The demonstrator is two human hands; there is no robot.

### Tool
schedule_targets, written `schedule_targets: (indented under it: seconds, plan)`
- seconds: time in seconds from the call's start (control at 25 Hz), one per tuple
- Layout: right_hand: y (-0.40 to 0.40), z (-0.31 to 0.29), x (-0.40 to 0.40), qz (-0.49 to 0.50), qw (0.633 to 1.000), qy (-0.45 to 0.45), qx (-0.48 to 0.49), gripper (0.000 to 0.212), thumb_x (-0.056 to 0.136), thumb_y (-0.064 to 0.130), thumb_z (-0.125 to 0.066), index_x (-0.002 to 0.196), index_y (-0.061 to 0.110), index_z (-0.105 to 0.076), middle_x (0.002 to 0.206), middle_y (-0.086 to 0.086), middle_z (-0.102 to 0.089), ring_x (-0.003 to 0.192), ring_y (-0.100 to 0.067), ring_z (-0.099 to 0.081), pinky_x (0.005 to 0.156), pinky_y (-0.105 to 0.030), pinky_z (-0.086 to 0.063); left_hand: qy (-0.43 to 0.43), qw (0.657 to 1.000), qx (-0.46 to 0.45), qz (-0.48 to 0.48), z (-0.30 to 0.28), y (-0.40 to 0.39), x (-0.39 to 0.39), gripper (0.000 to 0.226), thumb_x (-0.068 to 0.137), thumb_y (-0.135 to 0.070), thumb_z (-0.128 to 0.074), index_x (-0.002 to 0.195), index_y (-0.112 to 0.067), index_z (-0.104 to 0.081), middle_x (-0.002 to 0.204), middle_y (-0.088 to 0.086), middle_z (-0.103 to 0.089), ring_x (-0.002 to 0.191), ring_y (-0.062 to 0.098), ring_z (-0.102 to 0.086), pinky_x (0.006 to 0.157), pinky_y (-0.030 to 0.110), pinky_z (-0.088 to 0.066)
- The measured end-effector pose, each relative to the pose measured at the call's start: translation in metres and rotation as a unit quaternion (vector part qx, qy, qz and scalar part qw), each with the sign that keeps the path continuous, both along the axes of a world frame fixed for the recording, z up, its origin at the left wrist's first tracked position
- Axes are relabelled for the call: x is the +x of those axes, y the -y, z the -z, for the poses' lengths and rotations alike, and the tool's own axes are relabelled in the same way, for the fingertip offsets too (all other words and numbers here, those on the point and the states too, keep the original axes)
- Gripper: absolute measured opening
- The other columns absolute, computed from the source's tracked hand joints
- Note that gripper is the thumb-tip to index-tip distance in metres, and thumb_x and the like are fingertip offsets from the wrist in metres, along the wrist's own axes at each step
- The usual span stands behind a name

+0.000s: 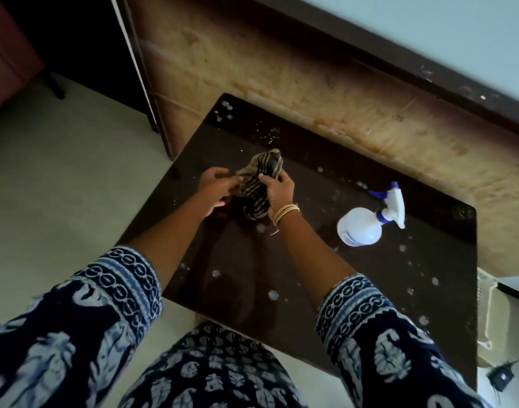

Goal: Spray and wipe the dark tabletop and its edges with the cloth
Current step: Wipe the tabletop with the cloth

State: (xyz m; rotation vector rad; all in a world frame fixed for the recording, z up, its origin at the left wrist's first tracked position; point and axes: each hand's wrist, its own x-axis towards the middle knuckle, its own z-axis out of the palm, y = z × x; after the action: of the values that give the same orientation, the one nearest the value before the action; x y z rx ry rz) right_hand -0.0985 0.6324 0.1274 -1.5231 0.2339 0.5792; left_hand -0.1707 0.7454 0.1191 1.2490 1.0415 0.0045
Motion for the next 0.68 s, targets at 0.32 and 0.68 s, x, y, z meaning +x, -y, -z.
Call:
schedule_targets:
  seconds: [0.32,0.68]
  plan:
    - [-0.073,0.018,0.052,-0.290,0.767,0.338,-0.463,0.073,0.084,0.062,-0.051,0.148,0.039,-0.023,0.148,-0.007,-0.042,0.134,-0.031,-0.042,0.109,-0.053,-0.031,-0.118,0.893,0.404,0.159,0.044,-0.104,0.029,0.049,0.096,-0.030,-0.051,0.143,-0.022,-0.040,0.146,0.008,-0.043,0.134,0.031,-0.042,0.107,0.058,-0.034]
    - [-0.081,0.114,0.065,-0.390,0.601,0.479,-0.507,0.050,0.099,0.054,-0.024,0.148,0.045,-0.026,0.159,-0.001,-0.025,0.147,-0.032,-0.018,0.114,-0.057,-0.018,-0.107,0.899,0.381,0.186,0.101,-0.158,0.064,0.046,0.104,-0.035,-0.031,0.138,-0.006,-0.042,0.129,0.024,-0.055,0.121,0.041,-0.052,0.096,0.049,-0.042]
